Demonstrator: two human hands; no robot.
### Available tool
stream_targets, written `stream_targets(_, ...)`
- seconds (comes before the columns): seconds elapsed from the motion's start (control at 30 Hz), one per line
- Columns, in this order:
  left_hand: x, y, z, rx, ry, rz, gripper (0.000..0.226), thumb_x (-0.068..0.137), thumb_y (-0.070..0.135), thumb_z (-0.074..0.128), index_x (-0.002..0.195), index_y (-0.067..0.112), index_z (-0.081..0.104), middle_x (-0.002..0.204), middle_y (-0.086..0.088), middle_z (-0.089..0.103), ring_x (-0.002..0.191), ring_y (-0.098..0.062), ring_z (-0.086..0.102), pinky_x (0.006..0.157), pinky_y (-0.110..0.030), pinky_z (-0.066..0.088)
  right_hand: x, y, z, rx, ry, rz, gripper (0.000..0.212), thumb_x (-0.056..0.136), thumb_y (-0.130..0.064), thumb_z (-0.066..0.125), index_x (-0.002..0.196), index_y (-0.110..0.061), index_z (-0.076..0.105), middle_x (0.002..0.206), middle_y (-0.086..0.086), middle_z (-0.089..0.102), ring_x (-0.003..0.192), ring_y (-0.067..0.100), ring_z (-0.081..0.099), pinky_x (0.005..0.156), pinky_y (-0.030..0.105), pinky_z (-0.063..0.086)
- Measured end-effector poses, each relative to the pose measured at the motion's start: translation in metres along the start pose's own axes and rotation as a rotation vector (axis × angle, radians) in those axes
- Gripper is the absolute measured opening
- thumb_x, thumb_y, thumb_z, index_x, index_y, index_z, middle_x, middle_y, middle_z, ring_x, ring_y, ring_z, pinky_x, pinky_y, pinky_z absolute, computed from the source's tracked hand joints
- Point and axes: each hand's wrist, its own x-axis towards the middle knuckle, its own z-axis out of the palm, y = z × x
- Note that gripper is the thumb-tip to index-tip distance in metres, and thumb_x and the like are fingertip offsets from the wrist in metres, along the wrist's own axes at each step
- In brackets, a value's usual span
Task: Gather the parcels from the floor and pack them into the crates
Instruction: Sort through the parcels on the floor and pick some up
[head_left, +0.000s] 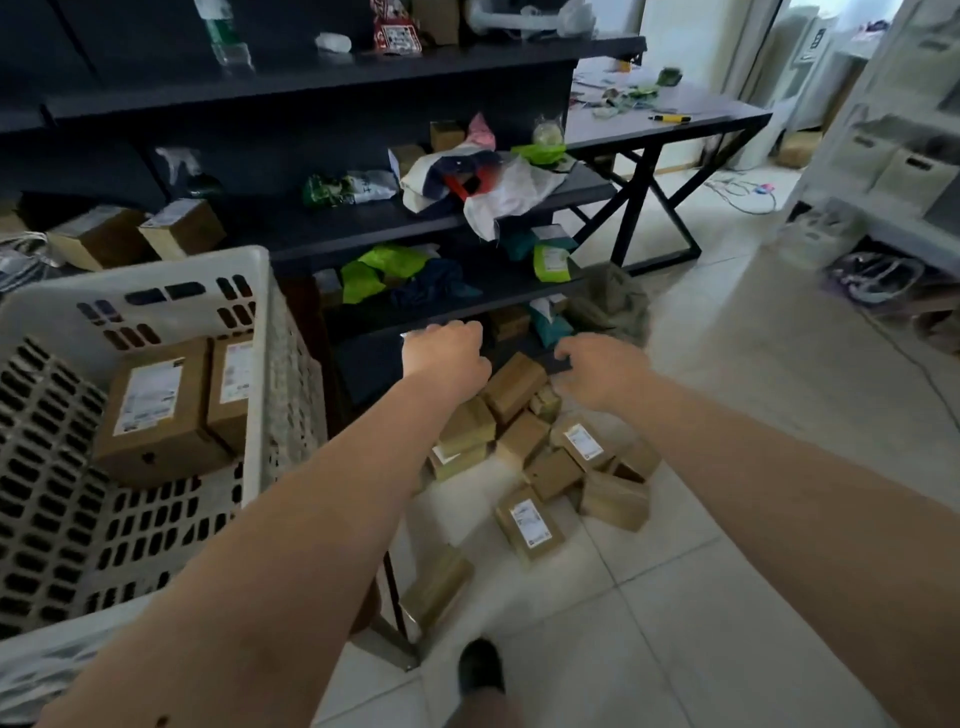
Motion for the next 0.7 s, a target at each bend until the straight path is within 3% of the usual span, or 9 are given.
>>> stream_targets(0.37, 0.173, 0.037, 0.086, -0.202, -0.175, -0.111, 0.029, 0.091, 0.026, 0.043, 0.118, 0.018, 0.053, 0.115, -0.005, 0.059, 0.102, -0.025, 0.056, 0.070, -0.030, 0.037, 0.134, 0.107, 0.023, -0.009, -0.147, 0.088, 0.050, 0.081, -0.037, 0.060, 0.126, -0.019, 0.048, 0.120, 0.005, 0.053, 0.110, 0.023, 0.050, 0.091, 0.038, 0.044)
stream_targets(0.57, 0.256, -0.002, 0.118, -0.329, -0.200, -0.276, 0.026, 0.090, 0.028, 0.046, 0.112, 0.019, 0.055, 0.109, -0.004, 0.061, 0.096, -0.024, 0.058, 0.068, -0.028, 0.039, 0.251, 0.117, 0.034, -0.057, -0.196, -0.029, 0.038, 0.085, -0.030, 0.057, 0.121, -0.018, 0.051, 0.119, 0.005, 0.055, 0.108, 0.023, 0.052, 0.084, 0.032, 0.043)
stream_targets(0.7, 0.285, -0.038, 0.152, -0.325, -0.231, -0.370, 0.026, 0.088, 0.027, 0.048, 0.112, 0.019, 0.056, 0.108, -0.005, 0.062, 0.096, -0.025, 0.058, 0.072, -0.030, 0.042, 0.315, 0.103, 0.065, 0.003, -0.244, -0.139, 0.044, 0.085, -0.031, 0.056, 0.127, -0.019, 0.049, 0.124, 0.005, 0.053, 0.112, 0.024, 0.051, 0.084, 0.032, 0.043)
